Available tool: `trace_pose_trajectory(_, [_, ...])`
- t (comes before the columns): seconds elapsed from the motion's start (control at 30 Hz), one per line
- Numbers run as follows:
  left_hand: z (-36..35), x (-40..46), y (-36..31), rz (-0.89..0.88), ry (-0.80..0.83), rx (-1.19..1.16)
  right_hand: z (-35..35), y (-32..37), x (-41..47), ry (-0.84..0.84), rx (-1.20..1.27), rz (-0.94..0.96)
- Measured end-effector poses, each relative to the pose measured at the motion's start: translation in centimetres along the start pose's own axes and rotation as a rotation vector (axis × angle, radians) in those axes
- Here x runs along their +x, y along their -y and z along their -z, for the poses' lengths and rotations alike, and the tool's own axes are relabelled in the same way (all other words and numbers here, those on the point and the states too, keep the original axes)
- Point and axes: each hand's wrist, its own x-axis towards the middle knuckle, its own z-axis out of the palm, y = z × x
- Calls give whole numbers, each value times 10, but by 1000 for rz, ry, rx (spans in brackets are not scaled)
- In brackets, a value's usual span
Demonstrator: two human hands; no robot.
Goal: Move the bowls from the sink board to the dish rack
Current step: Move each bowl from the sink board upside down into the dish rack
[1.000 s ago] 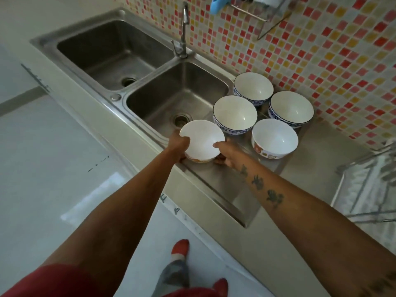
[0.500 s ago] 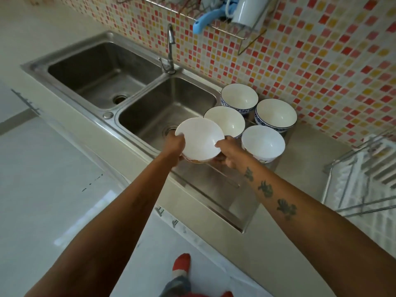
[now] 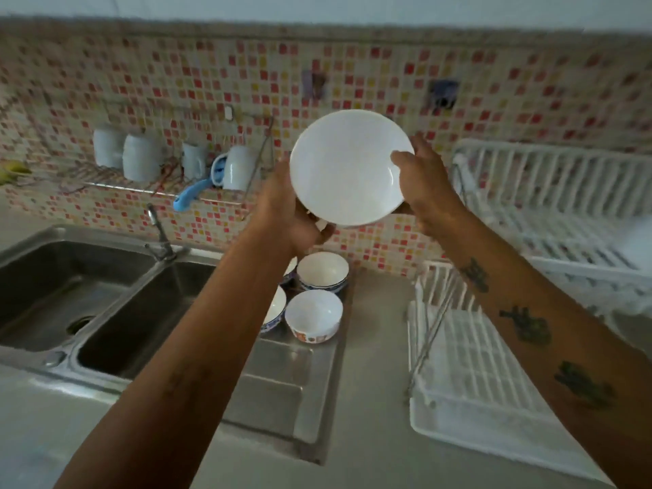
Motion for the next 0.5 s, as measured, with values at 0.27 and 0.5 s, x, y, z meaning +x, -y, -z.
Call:
trace_pose_trajectory(0.27, [-169, -1, 39, 223, 548, 33, 180, 17, -23, -380, -61, 96])
trace_pose_trajectory(0.5, [-267, 0, 89, 348, 712, 78, 292, -6, -56, -444, -18, 43])
